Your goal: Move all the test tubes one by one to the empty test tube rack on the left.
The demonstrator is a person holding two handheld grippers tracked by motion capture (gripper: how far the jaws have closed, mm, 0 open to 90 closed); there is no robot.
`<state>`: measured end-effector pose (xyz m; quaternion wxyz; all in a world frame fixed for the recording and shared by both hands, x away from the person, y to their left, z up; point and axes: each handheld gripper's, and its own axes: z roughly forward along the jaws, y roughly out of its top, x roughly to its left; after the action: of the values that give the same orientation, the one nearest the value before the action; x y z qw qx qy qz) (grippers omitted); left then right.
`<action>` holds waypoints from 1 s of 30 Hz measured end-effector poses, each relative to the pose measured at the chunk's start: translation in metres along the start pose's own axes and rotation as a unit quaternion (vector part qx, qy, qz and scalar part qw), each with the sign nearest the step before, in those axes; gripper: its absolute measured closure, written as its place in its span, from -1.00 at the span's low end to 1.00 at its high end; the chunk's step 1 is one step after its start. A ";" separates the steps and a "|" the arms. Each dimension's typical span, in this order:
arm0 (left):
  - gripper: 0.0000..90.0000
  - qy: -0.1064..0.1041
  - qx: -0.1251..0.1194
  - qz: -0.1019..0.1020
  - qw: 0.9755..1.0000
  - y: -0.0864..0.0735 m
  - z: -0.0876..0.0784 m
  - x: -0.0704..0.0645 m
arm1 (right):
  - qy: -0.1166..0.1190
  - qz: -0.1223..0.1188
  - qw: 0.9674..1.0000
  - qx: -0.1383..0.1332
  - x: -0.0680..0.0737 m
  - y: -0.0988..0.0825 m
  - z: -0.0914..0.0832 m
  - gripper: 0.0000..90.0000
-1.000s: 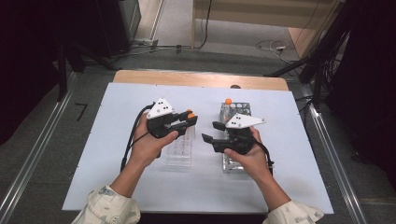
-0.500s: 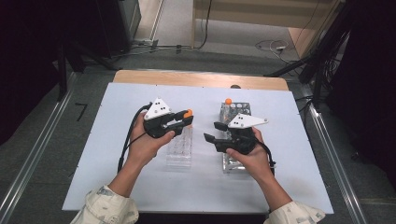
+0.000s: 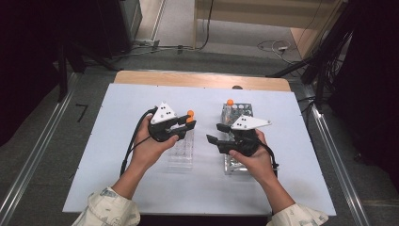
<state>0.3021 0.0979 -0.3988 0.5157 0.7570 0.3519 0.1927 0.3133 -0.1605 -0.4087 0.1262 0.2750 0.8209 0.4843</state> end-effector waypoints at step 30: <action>-0.36 -0.005 0.008 -0.009 1.000 -0.009 0.001 -0.011 | -0.019 0.011 1.000 -0.009 -0.007 -0.004 -0.006 -0.26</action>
<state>0.2922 0.0913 -0.4067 0.5128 0.7590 0.3575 0.1819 0.3153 -0.1701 -0.4093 0.1392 0.2922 0.8107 0.4879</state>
